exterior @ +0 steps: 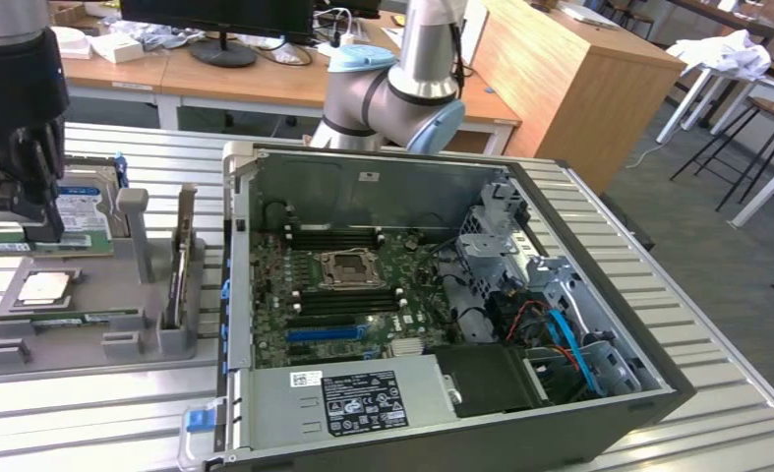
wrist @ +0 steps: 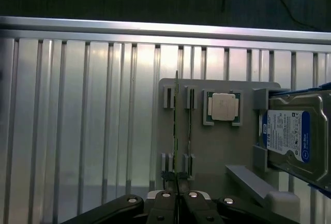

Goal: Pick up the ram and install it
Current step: 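Pick up the ram and move it above insertion slot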

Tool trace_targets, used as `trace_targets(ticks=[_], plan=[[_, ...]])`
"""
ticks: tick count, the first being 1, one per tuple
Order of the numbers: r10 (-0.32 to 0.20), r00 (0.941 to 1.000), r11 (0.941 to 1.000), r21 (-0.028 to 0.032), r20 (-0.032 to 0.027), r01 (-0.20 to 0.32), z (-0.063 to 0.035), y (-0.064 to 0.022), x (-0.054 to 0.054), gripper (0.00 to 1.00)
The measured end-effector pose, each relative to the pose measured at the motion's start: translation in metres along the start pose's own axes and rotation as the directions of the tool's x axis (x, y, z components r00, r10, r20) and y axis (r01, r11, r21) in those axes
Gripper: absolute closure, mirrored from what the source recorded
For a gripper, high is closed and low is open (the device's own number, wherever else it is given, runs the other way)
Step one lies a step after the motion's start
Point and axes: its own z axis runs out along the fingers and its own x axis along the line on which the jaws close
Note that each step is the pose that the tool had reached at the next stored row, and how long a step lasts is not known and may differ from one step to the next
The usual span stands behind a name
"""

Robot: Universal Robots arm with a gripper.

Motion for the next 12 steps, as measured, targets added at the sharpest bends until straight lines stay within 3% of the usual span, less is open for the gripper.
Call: trace_targets(ticks=[12], plan=[[0.000, 1.0000, 1.0000, 0.0000, 0.0000, 0.000, -0.0206, 0.0010, 0.000, 0.89]])
